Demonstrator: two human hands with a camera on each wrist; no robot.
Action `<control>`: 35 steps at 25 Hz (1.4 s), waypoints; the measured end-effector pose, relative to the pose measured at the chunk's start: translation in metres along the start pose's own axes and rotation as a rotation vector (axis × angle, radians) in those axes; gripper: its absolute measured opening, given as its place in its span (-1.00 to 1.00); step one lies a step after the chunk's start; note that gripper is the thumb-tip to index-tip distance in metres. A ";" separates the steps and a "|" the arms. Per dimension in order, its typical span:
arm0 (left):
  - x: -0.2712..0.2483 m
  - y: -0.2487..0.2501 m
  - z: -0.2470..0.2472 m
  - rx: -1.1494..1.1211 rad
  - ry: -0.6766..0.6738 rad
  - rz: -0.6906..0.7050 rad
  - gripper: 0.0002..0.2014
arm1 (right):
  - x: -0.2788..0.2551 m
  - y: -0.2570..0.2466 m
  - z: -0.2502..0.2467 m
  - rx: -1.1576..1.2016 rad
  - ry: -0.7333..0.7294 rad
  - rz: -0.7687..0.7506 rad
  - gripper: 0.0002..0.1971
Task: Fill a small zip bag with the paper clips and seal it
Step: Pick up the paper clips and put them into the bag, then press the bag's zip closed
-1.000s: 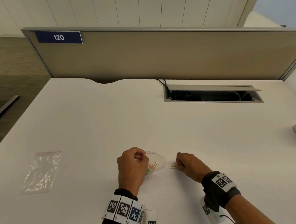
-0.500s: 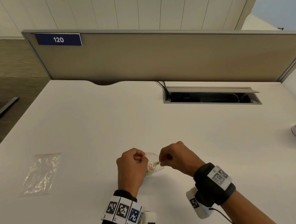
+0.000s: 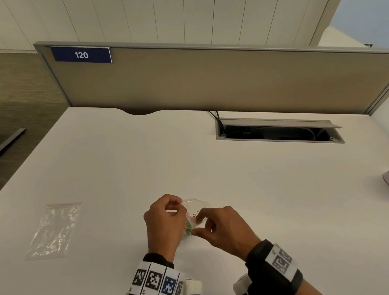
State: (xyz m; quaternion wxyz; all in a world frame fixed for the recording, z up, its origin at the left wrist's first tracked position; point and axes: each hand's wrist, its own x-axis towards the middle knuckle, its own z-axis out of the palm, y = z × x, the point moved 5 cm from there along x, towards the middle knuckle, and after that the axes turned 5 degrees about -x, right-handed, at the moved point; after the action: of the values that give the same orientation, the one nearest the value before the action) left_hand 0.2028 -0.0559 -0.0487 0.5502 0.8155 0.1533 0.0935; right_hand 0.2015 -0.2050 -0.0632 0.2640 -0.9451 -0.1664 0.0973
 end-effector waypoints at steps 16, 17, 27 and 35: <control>0.000 0.001 -0.021 0.842 -0.703 0.772 -0.75 | -0.001 0.000 -0.036 0.014 -0.075 -0.296 -0.89; -0.002 0.006 -0.021 0.817 -0.709 0.818 -0.79 | -0.002 0.003 -0.039 0.016 -0.073 -0.290 -0.89; -0.011 0.033 -0.022 0.405 -0.699 0.824 -0.80 | -0.006 0.025 -0.063 0.095 0.016 -0.192 -0.91; 0.001 0.040 -0.035 -0.057 -0.597 0.429 -0.91 | -0.009 0.022 -0.069 0.676 0.188 -0.096 -0.83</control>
State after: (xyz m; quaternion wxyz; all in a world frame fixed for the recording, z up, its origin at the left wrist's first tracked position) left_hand 0.1979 -0.0391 0.0014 0.5612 0.8047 -0.1913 -0.0310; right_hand 0.2179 -0.2581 -0.0159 0.5804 -0.8001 -0.1441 0.0468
